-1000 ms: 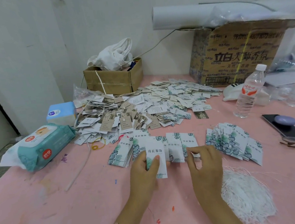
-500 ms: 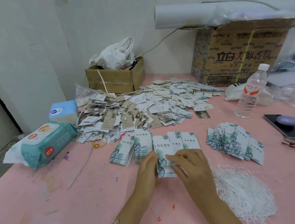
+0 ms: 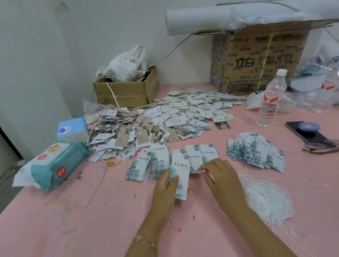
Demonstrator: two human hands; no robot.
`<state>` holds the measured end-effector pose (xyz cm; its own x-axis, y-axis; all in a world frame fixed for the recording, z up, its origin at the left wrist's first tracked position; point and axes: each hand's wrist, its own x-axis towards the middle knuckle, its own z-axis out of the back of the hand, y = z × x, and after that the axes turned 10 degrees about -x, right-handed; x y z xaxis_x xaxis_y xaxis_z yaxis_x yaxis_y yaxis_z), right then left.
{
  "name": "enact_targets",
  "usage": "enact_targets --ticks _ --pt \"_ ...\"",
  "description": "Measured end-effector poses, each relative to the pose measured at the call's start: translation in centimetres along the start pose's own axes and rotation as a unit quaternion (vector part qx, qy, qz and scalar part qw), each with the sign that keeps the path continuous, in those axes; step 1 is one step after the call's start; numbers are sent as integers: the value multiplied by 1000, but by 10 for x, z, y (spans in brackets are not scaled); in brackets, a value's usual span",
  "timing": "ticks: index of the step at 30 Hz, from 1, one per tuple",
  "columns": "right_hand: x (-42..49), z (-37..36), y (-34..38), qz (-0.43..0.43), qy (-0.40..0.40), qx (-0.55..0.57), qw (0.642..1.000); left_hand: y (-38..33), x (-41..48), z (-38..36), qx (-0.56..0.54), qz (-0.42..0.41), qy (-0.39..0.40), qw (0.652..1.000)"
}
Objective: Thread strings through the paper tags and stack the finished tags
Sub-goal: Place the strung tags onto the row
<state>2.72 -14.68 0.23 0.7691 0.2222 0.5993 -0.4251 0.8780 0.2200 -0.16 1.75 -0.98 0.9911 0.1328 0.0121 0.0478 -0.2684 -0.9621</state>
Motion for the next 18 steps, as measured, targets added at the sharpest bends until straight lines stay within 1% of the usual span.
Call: enact_targets --ticks 3,7,9,11,13,15,18 --pt "-13 11 -12 -71 54 -64 994 3 -3 -1 39 -17 3 999" --pt "-35 17 -20 -154 157 -186 958 7 -7 -2 92 -25 18 995" --pt "-43 18 -18 -178 173 -200 948 9 -9 -1 101 -19 38 994" --pt "-48 18 -14 -189 150 -171 955 8 -12 -1 102 -17 52 993" --pt "-51 21 -12 -207 114 -113 965 8 -16 -1 105 -22 59 992" --pt "-53 25 -10 -221 82 -78 969 8 -20 1 103 -28 54 993" --pt "-56 31 -7 -212 34 -59 975 10 -23 4 101 -33 28 994"
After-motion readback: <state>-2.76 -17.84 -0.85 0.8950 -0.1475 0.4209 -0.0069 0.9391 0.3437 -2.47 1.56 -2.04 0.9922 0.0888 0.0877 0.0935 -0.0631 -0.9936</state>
